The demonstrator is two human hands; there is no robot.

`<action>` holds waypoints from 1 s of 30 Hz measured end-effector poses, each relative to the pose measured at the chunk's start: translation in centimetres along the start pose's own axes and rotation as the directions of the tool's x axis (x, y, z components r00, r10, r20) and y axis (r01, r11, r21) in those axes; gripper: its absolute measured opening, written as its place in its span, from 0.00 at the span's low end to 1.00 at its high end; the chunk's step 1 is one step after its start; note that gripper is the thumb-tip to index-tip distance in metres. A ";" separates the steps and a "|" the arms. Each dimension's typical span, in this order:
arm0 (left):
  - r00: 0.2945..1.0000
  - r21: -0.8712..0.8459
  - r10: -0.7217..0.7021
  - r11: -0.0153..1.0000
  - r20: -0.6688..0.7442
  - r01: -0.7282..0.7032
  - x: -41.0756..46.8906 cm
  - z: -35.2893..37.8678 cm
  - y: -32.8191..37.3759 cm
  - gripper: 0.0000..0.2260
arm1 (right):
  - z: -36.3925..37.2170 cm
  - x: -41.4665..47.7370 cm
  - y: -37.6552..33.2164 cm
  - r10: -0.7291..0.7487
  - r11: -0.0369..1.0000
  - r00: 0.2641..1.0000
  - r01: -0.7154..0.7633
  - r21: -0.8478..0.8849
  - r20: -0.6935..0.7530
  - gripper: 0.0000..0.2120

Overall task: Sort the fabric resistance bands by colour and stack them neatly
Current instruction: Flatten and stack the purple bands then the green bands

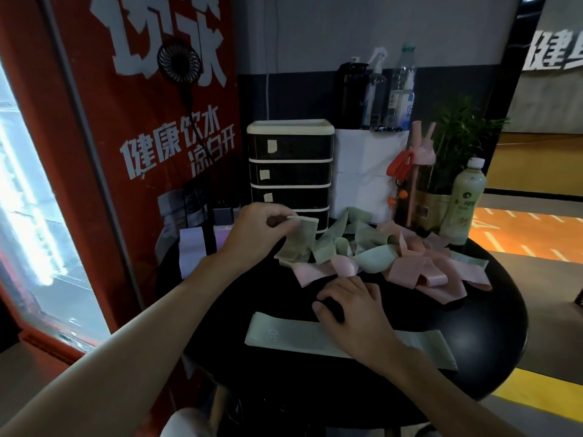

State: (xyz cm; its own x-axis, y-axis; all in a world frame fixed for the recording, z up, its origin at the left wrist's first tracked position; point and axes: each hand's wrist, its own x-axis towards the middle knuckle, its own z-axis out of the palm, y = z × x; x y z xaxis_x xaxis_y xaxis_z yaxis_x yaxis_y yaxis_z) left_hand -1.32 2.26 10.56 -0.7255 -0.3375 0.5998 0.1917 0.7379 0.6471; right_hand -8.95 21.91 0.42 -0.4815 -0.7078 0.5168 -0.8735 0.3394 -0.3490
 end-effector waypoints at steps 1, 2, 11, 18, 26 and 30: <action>1.000 -0.016 0.000 1.000 -0.018 -0.001 0.4 -0.1 0.4 0.03 | -0.5 0.2 -0.3 0.016 1.000 1.000 -0.016 0.018 -0.012 0.20; 0.999 -0.019 0.008 1.000 -0.034 -0.009 0.8 -0.1 0.8 0.03 | -1.0 0.6 -0.6 0.039 0.998 0.999 -0.038 0.051 -0.007 0.21; 0.992 -0.051 0.101 0.993 -0.081 -0.105 3.0 -0.9 4.9 0.04 | -6.5 6.8 -2.9 0.229 0.874 0.962 -0.136 0.466 -0.148 0.21; 0.979 -0.041 0.184 0.981 -0.085 -0.188 4.1 -1.2 7.8 0.05 | -9.0 9.2 -4.5 0.288 0.704 0.949 -0.118 0.700 -0.130 0.05; 0.990 -0.196 0.089 0.974 -0.112 -0.110 4.0 -0.7 8.6 0.01 | -10.4 9.4 -5.0 0.354 0.590 0.924 -0.097 0.802 -0.148 0.06; 0.986 -0.264 0.073 0.958 -0.147 -0.111 3.6 -0.2 9.1 0.02 | -11.7 9.4 -5.1 0.310 0.556 0.939 -0.051 0.830 -0.150 0.02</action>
State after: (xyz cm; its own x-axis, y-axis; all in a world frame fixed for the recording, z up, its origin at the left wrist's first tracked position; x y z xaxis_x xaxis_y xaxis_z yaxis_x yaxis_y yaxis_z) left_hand -2.07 7.66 18.74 -0.6042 -0.3648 0.7085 0.4384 0.5903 0.6778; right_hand -9.88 20.79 16.19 -0.7337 -0.4660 0.4945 -0.4017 -0.2894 -0.8688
